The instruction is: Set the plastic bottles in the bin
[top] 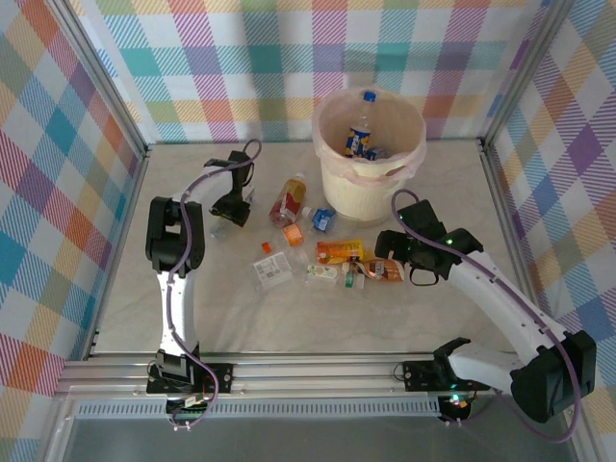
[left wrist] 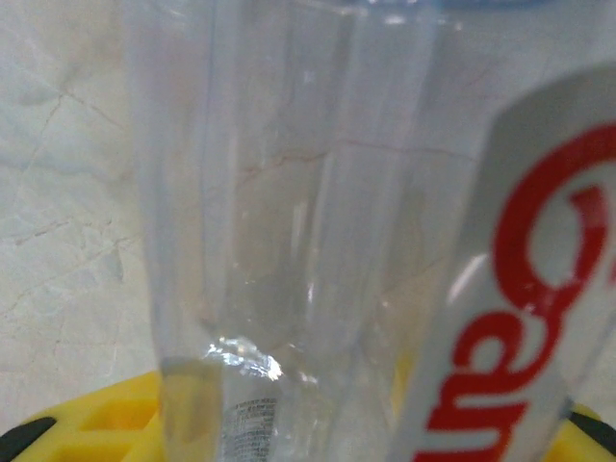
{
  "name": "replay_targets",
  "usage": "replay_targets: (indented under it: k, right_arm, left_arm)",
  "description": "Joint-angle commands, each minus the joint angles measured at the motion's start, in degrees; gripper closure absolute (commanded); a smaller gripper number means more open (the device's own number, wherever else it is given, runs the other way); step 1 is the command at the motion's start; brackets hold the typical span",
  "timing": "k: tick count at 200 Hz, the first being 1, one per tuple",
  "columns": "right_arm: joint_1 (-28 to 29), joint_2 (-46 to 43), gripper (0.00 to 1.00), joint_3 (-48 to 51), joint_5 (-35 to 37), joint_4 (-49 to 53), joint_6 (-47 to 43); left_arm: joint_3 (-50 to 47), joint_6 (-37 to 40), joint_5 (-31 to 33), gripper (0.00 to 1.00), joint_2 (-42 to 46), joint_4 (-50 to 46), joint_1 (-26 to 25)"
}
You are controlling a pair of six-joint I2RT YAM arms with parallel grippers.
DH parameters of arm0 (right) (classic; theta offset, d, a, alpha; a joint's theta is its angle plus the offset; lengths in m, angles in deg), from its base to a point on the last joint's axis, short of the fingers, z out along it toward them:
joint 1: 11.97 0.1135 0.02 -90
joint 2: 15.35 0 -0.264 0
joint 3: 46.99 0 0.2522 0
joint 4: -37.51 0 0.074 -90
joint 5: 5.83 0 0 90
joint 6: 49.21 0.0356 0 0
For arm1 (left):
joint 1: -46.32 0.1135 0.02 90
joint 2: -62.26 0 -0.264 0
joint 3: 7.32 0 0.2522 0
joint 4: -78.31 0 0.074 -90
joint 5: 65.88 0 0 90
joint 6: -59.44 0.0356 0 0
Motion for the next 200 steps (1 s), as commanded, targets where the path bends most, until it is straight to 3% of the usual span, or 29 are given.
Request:
replay_targets:
  k: [1, 104, 161, 200]
  right_arm:
    - [-0.1, -1.21, 0.0, -0.2, 0.03, -0.45, 1.23]
    - [-0.2, -2.2, 0.0, 1.78, -0.59, -0.56, 2.42]
    - [-0.31, -2.12, 0.0, 2.75, -0.38, -1.81, 2.75]
    - [-0.33, -2.61, 0.0, 3.29, 0.16, -2.49, 2.9]
  left_arm:
    - [-0.92, -2.74, -0.81, 0.59, 6.28, -1.72, 0.59]
    - [5.97, -14.51, -2.83, 0.68, 22.03, 0.83, -6.26]
    - [11.6, -20.86, -11.55, 0.72, 26.12, 5.66, -11.62]
    - [16.64, -24.51, -13.94, 0.75, 24.62, 12.6, -15.66]
